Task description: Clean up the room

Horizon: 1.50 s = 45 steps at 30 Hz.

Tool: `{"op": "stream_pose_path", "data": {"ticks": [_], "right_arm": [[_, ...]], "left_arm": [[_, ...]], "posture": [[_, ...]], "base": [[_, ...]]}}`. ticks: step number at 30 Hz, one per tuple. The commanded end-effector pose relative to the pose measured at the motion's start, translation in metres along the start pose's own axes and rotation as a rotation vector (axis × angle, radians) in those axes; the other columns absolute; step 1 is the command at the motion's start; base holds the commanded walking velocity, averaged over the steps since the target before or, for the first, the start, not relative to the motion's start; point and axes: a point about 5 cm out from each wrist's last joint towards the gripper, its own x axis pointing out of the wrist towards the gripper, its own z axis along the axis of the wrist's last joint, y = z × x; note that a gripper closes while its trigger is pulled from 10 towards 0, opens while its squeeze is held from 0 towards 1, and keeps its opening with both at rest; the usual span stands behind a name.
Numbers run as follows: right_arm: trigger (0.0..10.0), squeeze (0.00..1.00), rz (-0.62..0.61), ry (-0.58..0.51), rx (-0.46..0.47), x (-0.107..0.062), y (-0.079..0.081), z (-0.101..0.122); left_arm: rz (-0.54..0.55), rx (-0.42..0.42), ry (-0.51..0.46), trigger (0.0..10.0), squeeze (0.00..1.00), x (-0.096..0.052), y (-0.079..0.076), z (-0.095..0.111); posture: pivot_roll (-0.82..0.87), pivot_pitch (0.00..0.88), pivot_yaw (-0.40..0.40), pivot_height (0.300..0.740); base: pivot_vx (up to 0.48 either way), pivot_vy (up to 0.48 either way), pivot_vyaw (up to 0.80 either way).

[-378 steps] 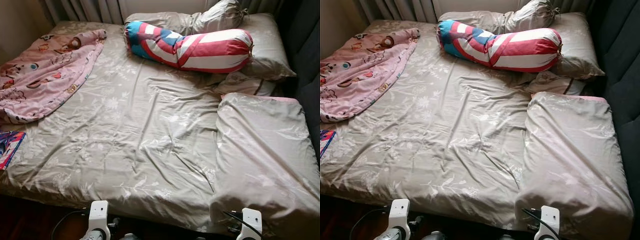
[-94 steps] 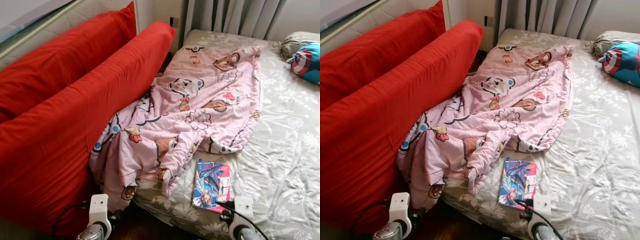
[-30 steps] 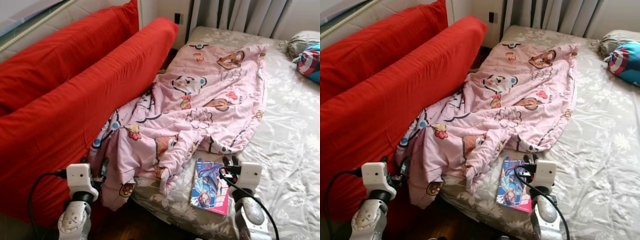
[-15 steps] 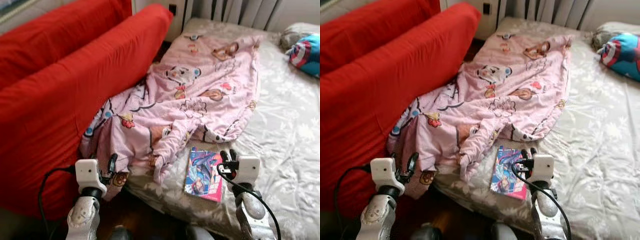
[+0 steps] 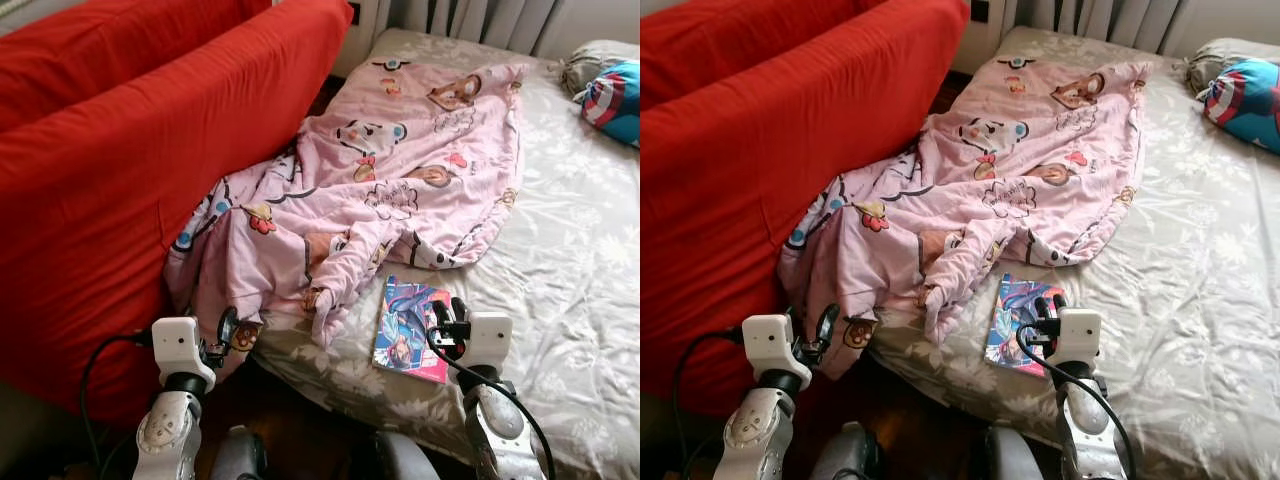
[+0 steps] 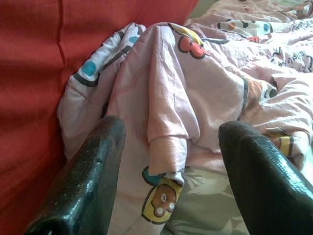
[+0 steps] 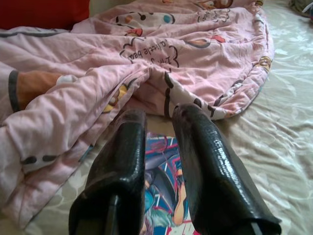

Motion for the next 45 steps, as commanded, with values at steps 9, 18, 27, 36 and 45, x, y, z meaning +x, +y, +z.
{"op": "stream_pose_path", "data": {"ticks": [9,18,27,36,45], "right_arm": [[10.0,0.0,0.006,0.032,-0.008,-0.003,0.001,-0.005],[10.0,0.0,0.013,0.018,0.005,-0.004,0.004,-0.005],[10.0,0.0,0.007,0.017,0.083,-0.004,0.011,-0.005],[10.0,0.0,-0.007,0.017,0.134,0.002,0.019,-0.001],[10.0,0.0,-0.013,0.044,0.09,0.004,0.013,-0.001]], "left_arm": [[-0.005,0.005,0.04,10.0,0.0,-0.004,0.002,-0.007],[-0.016,0.008,0.043,10.0,0.0,-0.002,0.0,-0.007],[-0.034,0.007,0.053,10.0,0.0,0.001,-0.001,-0.007],[-0.04,-0.006,0.044,10.0,0.0,0.007,-0.005,-0.004],[-0.037,-0.004,0.043,10.0,0.0,0.006,-0.005,-0.004]], "posture": [[-0.01,0.21,-0.026,0.641],[-0.01,0.206,-0.019,0.627],[-0.03,0.214,-0.007,0.627],[-0.04,0.24,-0.002,0.627],[-0.03,0.252,-0.005,0.612]], "base": [[0.0,0.0,0.0],[0.0,0.0,0.0],[0.0,0.0,0.0],[0.0,0.0,0.0],[0.0,0.0,0.0]]}}
